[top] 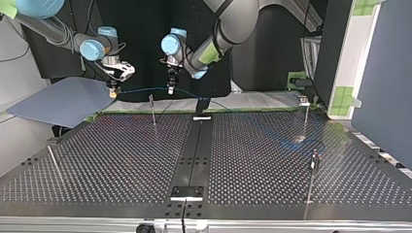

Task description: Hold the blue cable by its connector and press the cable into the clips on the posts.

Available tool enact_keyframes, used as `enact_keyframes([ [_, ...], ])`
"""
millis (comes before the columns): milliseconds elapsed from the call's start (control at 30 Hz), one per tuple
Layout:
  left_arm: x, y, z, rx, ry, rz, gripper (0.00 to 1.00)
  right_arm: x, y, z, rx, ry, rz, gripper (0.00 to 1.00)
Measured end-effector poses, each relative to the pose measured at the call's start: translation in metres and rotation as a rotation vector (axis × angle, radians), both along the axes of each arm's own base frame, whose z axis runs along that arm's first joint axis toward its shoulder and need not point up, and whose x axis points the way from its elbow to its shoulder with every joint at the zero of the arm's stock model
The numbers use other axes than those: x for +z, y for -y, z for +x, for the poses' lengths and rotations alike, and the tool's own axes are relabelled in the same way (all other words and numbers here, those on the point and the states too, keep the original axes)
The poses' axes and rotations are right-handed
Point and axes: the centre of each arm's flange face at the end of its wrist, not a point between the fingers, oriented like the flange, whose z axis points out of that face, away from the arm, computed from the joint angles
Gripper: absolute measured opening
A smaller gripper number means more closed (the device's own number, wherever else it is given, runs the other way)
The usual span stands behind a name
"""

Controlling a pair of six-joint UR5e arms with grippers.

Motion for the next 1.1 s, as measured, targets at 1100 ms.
enact_keyframes([
  [1100,-0.004,0.028,0.012,-0.034,-0.016,-0.045,0.0,0.008,0.032,-0.016,0.072,0.015,0.005,0.0],
])
